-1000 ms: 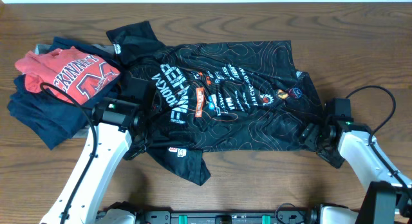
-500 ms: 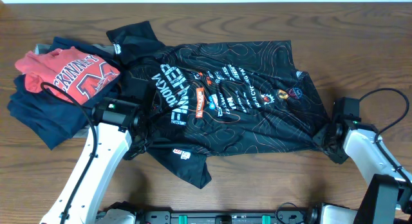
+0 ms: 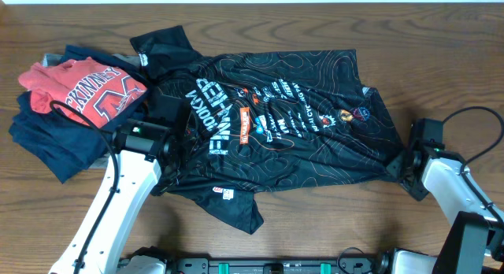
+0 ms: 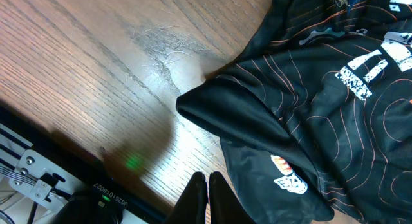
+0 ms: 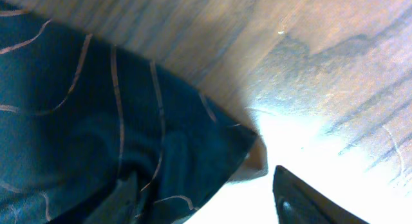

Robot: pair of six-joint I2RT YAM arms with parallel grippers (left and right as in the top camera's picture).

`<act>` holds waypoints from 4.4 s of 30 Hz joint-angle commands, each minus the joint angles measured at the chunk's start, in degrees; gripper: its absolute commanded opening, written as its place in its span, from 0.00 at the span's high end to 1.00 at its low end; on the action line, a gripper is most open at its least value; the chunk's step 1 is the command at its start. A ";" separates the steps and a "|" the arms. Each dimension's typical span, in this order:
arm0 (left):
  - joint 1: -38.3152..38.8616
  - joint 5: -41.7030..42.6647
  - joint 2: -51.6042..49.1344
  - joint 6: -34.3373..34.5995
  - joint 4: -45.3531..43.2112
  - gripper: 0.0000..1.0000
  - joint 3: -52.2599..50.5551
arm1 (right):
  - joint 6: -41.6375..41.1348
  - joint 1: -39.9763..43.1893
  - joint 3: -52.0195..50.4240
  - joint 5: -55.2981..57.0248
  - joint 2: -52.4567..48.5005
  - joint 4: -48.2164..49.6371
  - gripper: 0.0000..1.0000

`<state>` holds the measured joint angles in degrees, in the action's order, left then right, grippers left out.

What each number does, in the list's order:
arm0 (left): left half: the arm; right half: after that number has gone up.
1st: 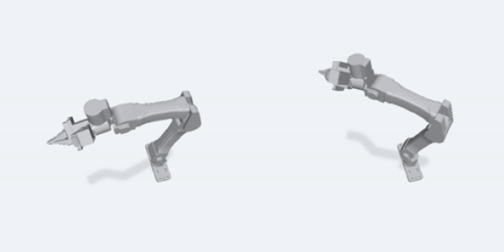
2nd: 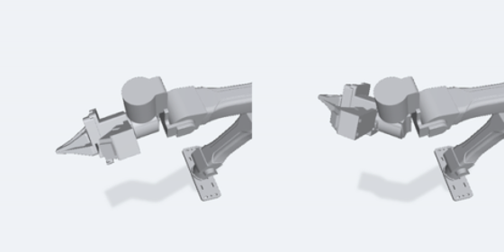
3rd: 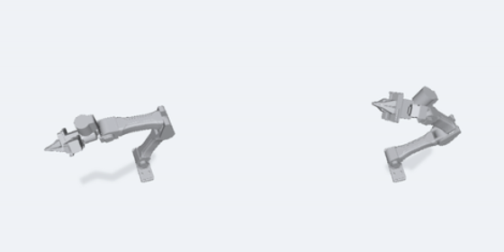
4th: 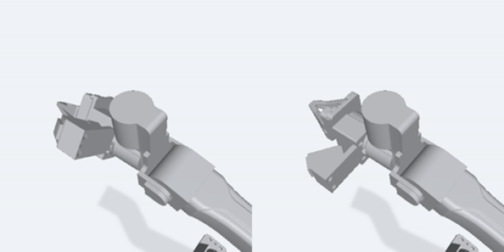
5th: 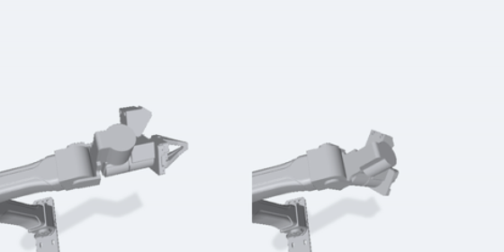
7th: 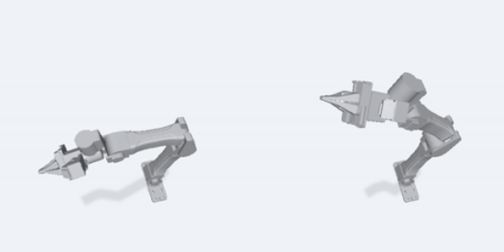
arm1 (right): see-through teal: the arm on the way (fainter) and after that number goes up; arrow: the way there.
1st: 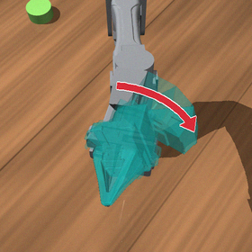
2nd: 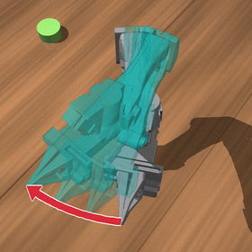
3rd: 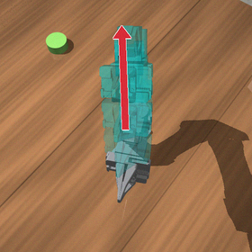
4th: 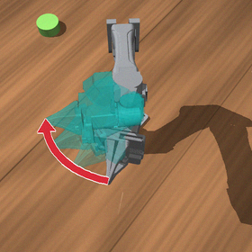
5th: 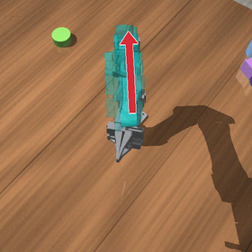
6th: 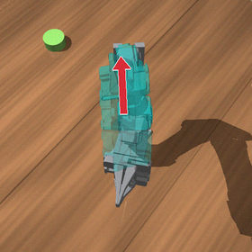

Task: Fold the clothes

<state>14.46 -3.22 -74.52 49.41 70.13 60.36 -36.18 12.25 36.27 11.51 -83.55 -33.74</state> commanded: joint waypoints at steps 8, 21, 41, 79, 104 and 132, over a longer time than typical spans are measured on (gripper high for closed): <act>0.13 1.97 -0.28 -0.74 1.22 0.94 -0.76 | 0.31 0.87 -0.57 2.10 -0.83 0.11 0.82; 0.13 8.22 -0.28 -0.72 -12.26 0.33 -18.08 | 4.17 2.38 -0.57 2.86 -0.83 1.60 0.99; 0.13 9.62 -0.39 -0.76 -33.88 0.37 -28.09 | 5.03 2.38 -0.57 2.84 -0.83 0.52 0.98; -11.19 16.72 3.93 -32.89 9.79 0.94 51.78 | 20.85 8.76 48.68 -14.36 21.81 -35.67 0.99; -10.67 17.62 -17.75 -34.82 -0.74 0.94 64.00 | 34.16 11.19 63.25 -21.00 0.98 -36.65 0.99; -10.47 30.77 -29.81 -30.23 -11.76 0.94 82.90 | 23.23 15.47 83.41 -8.76 -6.97 -26.60 0.99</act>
<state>3.86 25.39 -101.80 22.50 51.29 144.68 -15.44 26.79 121.21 -4.99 -87.53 -56.31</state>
